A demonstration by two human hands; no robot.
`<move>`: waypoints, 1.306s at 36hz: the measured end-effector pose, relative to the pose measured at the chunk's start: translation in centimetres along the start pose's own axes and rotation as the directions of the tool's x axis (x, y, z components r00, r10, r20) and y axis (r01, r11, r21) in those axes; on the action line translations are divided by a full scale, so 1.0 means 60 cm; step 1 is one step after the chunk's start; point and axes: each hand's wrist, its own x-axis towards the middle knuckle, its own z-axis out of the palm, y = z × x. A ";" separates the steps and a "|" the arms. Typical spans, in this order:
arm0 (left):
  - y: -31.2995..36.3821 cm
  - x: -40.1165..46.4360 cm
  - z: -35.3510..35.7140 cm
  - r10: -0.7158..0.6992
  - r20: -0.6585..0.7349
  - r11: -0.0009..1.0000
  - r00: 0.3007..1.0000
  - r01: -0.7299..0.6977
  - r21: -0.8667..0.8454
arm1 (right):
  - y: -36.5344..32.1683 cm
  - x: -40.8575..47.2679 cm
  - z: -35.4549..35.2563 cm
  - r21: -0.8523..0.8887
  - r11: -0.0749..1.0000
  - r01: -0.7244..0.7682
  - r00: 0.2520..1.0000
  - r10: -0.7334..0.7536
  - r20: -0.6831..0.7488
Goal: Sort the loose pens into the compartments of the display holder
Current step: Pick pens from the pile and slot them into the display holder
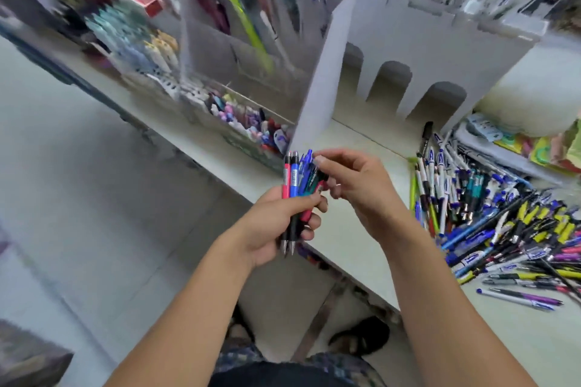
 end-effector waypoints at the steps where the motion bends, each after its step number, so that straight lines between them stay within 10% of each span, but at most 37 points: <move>1: 0.006 -0.006 -0.023 -0.001 0.017 1.000 1.000 0.000 0.012 | 0.002 0.000 0.022 -0.004 1.000 0.006 1.000 -0.006 -0.005; 22: 0.231 0.008 -0.350 0.089 0.042 0.995 0.995 -0.087 -0.043 | -0.077 0.139 0.367 0.131 0.990 0.049 0.971 -0.017 -0.238; 27: 0.272 0.070 -0.381 0.121 -0.008 0.955 0.993 -0.114 0.276 | -0.119 0.198 0.351 0.027 0.973 0.228 0.876 -0.192 -0.442; 35: 0.328 0.139 -0.402 0.265 0.003 0.747 0.964 -0.207 0.632 | -0.176 0.287 0.396 -0.247 0.961 0.126 0.975 -0.166 -0.147; 43: 0.382 0.181 -0.427 0.298 0.166 0.538 0.940 -0.309 0.784 | -0.181 0.357 0.426 -0.167 0.984 0.066 0.927 -0.122 -0.356; 47: 0.416 0.213 -0.444 0.215 0.242 0.630 0.946 -0.323 0.706 | -0.193 0.385 0.429 -0.167 0.984 0.067 0.912 -0.129 -0.389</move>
